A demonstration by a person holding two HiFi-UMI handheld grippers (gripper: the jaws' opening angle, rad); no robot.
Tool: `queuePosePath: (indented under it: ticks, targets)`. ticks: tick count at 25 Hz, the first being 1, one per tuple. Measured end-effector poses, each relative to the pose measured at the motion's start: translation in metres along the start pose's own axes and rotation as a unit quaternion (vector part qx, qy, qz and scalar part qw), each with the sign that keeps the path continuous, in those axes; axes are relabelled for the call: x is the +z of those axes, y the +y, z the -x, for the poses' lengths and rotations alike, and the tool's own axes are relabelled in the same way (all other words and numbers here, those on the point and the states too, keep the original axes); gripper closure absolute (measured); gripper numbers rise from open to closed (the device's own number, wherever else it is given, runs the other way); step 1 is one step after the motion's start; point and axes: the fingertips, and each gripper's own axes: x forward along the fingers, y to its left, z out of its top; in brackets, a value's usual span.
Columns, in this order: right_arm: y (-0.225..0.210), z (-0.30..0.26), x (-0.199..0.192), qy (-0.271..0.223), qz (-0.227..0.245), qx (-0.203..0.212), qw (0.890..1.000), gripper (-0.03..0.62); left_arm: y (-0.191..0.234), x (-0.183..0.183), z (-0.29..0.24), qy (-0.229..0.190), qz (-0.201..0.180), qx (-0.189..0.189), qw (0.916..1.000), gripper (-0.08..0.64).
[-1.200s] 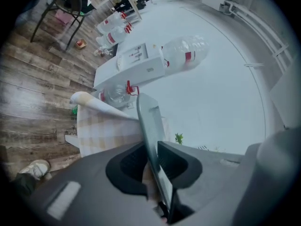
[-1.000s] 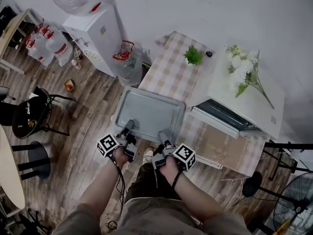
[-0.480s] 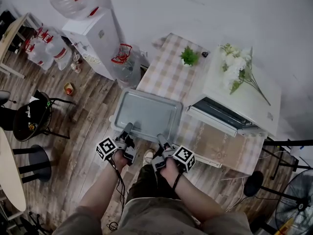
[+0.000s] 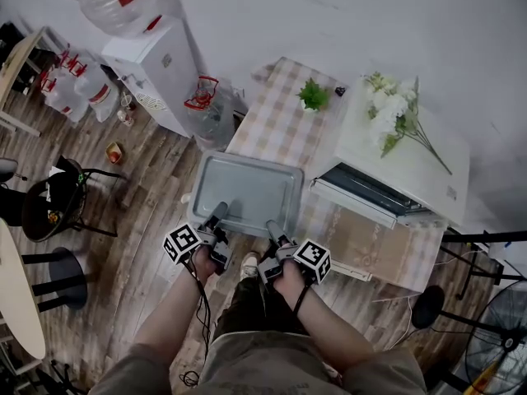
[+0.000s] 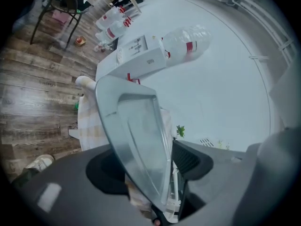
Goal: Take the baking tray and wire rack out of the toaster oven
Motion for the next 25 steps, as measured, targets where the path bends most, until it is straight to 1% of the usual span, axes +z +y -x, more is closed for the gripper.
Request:
queuePosePath:
  ticks: [2, 7, 10, 11, 14, 20, 23, 25]
  targets:
    - [0.000, 0.000, -0.002, 0.008, 0.004, -0.002, 1.000, 0.297, 0.000, -0.002, 0.001, 0.003, -0.001, 0.000, 1.0000, 0.287]
    - [-0.001, 0.011, -0.017, 0.036, 0.014, -0.009, 0.999, 0.282, -0.001, -0.013, 0.013, 0.011, 0.012, 0.000, 0.9999, 0.287]
    - [0.000, 0.022, -0.017, 0.036, 0.018, -0.006, 0.999, 0.288, 0.001, -0.019, 0.020, 0.014, 0.015, 0.004, 0.9998, 0.281]
    - [0.000, 0.025, -0.015, 0.035, 0.020, -0.005, 0.999, 0.302, 0.002, -0.020, 0.022, 0.014, 0.016, 0.006, 0.9997, 0.281]
    - [0.005, 0.034, -0.009, 0.034, 0.024, 0.000, 0.999, 0.304, 0.002, -0.027, 0.027, 0.019, 0.018, 0.011, 0.9996, 0.281]
    - [0.028, 0.052, 0.005, 0.029, 0.036, 0.028, 0.999, 0.310, -0.003, -0.042, 0.037, 0.036, 0.024, 0.022, 0.9988, 0.279]
    - [0.050, 0.064, 0.010, 0.027, 0.059, 0.056, 0.996, 0.320, -0.015, -0.052, 0.046, 0.049, 0.023, 0.019, 0.9984, 0.281]
    - [0.070, 0.073, 0.013, 0.025, 0.080, 0.077, 0.994, 0.335, -0.030, -0.056, 0.052, 0.053, 0.022, 0.009, 0.9983, 0.281]
